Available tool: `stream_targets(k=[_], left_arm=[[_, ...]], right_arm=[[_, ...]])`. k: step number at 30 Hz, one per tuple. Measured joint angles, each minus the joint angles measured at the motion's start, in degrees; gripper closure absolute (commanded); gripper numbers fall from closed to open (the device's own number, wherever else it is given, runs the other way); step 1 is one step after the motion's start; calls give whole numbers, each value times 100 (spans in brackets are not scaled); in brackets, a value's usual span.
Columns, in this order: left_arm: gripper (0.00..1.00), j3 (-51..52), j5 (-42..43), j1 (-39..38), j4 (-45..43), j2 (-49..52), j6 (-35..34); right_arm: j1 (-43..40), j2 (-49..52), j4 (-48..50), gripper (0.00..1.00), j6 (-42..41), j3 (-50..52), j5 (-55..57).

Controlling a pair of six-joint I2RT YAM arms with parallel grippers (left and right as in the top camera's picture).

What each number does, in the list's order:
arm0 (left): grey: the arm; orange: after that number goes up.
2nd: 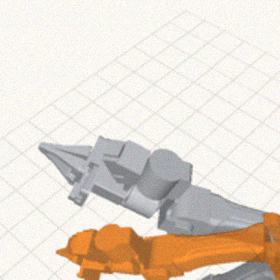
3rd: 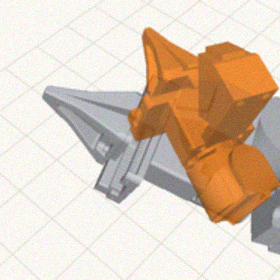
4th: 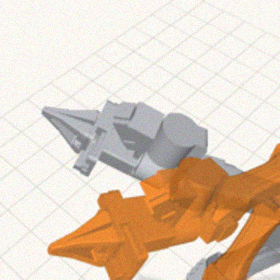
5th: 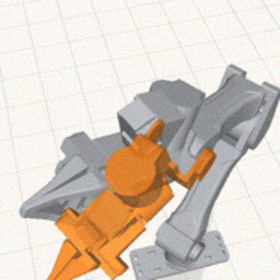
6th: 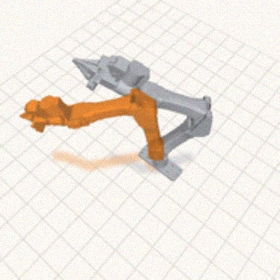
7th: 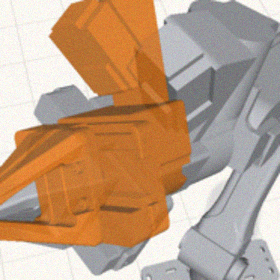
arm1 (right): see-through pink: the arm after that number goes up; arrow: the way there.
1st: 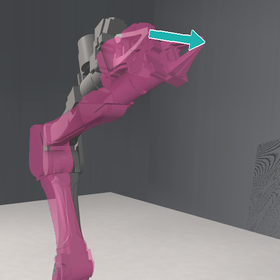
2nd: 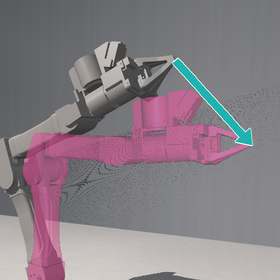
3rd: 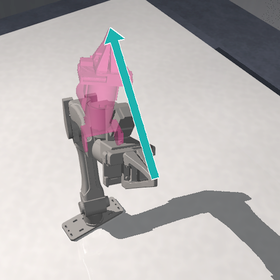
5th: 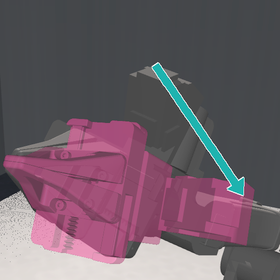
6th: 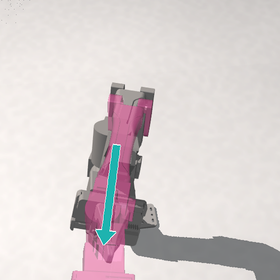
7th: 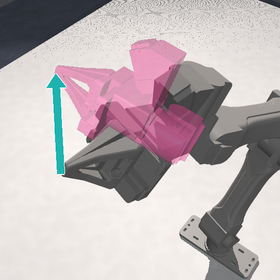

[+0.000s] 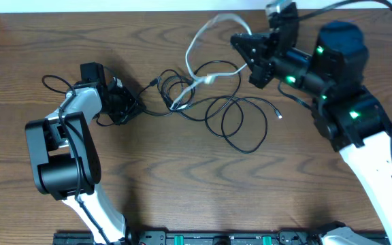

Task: Untangle cables
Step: 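Carry the white cable with the right gripper off the table to the right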

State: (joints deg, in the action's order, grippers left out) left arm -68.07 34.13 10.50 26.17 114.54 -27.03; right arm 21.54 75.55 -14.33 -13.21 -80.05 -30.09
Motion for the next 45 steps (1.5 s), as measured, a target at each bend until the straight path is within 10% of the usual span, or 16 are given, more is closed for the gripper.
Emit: stream_targets(k=[45], left_arm=[[92,0,-4,0,0,0,0]], right_arm=[[-4,-2660,-1187,99,610,-2,3775]])
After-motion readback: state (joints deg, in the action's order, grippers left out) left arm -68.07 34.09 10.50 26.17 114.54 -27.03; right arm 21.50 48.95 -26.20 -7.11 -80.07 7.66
